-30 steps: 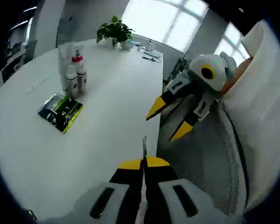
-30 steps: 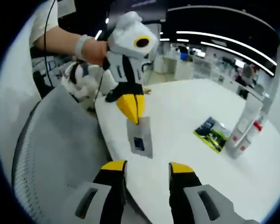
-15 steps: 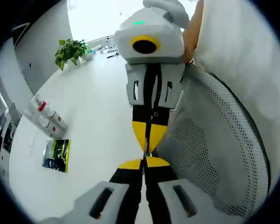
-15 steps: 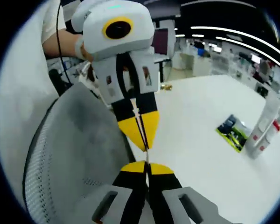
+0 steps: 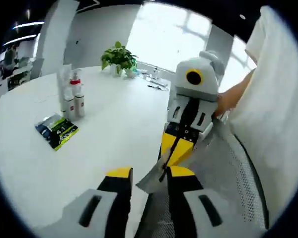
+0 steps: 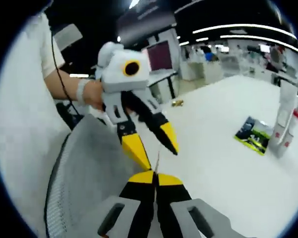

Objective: Arrange the skincare products in the storage area until every visible bottle or jar stands upright without overlapping.

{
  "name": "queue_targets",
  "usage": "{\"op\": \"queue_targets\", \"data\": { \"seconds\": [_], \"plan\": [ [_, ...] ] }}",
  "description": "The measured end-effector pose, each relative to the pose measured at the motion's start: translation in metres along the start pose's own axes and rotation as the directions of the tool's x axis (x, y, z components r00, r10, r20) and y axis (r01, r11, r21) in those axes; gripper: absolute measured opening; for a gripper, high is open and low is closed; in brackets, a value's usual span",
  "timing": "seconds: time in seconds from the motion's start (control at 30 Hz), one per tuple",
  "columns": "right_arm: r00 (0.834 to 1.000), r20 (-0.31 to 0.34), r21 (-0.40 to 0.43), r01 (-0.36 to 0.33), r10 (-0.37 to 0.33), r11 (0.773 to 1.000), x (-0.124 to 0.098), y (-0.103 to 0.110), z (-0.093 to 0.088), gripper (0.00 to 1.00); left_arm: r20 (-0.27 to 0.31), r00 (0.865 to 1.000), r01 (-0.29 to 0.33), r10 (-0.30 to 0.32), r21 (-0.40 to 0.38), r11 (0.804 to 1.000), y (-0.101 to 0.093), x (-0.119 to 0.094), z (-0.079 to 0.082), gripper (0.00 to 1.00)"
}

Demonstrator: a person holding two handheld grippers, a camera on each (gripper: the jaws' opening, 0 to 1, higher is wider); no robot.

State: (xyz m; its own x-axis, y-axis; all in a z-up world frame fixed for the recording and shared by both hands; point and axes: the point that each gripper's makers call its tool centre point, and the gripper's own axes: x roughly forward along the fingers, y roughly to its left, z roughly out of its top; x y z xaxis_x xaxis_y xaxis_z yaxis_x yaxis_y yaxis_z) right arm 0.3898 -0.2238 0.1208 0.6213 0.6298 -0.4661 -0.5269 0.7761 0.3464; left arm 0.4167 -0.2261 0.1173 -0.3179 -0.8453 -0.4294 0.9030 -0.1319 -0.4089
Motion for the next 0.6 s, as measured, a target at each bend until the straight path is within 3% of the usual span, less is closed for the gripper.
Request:
{"op": "queue_targets", "data": {
  "seconds": [0.07, 0.13, 0.23, 0.3, 0.33, 0.4, 0.43, 0.47, 0.5, 0.53, 0.57, 0.6],
  "plan": [
    [0.998, 0.057, 0.072, 0.006, -0.011, 0.997, -0.007, -0.007, 0.011, 0.00, 0.069, 0.997, -0.034, 0.038, -0.060, 0.998, 0.009, -0.007, 0.006, 0.40],
    [0.992, 0.125, 0.145, -0.007, -0.011, 0.989, -0.010, -0.012, 0.022, 0.00, 0.152, 0.988, 0.004, 0.022, -0.165, 0.986, 0.007, -0.014, 0.015, 0.40],
    [0.958, 0.286, 0.294, -0.106, 0.018, 0.950, -0.015, -0.012, 0.051, 0.00, 0.244, 0.970, 0.071, -0.002, -0.277, 0.958, 0.002, -0.019, 0.026, 0.35],
    [0.939, 0.344, 0.357, -0.159, 0.029, 0.921, -0.015, -0.011, 0.061, 0.00, 0.330, 0.944, 0.127, 0.001, -0.366, 0.922, 0.002, -0.023, 0.036, 0.31],
    [0.928, 0.373, 0.353, -0.162, 0.020, 0.922, -0.015, -0.012, 0.066, 0.00, 0.378, 0.926, 0.162, 0.011, -0.423, 0.892, 0.003, -0.026, 0.041, 0.29],
    [0.901, 0.433, 0.391, -0.220, 0.032, 0.894, -0.017, -0.007, 0.077, 0.00, 0.449, 0.893, 0.220, 0.027, -0.489, 0.844, 0.007, -0.031, 0.049, 0.24],
    [0.890, 0.454, 0.403, -0.234, 0.028, 0.885, -0.018, -0.007, 0.081, 0.00, 0.476, 0.878, 0.240, 0.037, -0.508, 0.827, 0.008, -0.033, 0.052, 0.20],
    [0.881, 0.473, 0.416, -0.229, 0.006, 0.880, -0.018, -0.010, 0.083, 0.00, 0.525, 0.851, 0.298, 0.017, -0.509, 0.808, 0.004, -0.038, 0.060, 0.17],
    [0.878, 0.479, 0.422, -0.241, 0.010, 0.874, -0.018, -0.009, 0.083, 0.00, 0.544, 0.839, 0.318, 0.022, -0.522, 0.791, 0.004, -0.040, 0.063, 0.10],
    [0.867, 0.499, 0.445, -0.257, 0.001, 0.858, -0.019, -0.009, 0.085, 0.00, 0.561, 0.828, 0.349, -0.003, -0.511, 0.786, 0.000, -0.042, 0.065, 0.07],
    [0.856, 0.517, 0.457, -0.276, 0.000, 0.846, -0.021, -0.009, 0.087, 0.00, 0.561, 0.828, 0.338, 0.004, -0.505, 0.794, 0.002, -0.043, 0.065, 0.05],
    [0.858, 0.514, 0.465, -0.274, -0.005, 0.842, -0.021, -0.011, 0.084, 0.00, 0.582, 0.813, 0.374, -0.022, -0.492, 0.786, -0.003, -0.047, 0.071, 0.00]
  ]
}}
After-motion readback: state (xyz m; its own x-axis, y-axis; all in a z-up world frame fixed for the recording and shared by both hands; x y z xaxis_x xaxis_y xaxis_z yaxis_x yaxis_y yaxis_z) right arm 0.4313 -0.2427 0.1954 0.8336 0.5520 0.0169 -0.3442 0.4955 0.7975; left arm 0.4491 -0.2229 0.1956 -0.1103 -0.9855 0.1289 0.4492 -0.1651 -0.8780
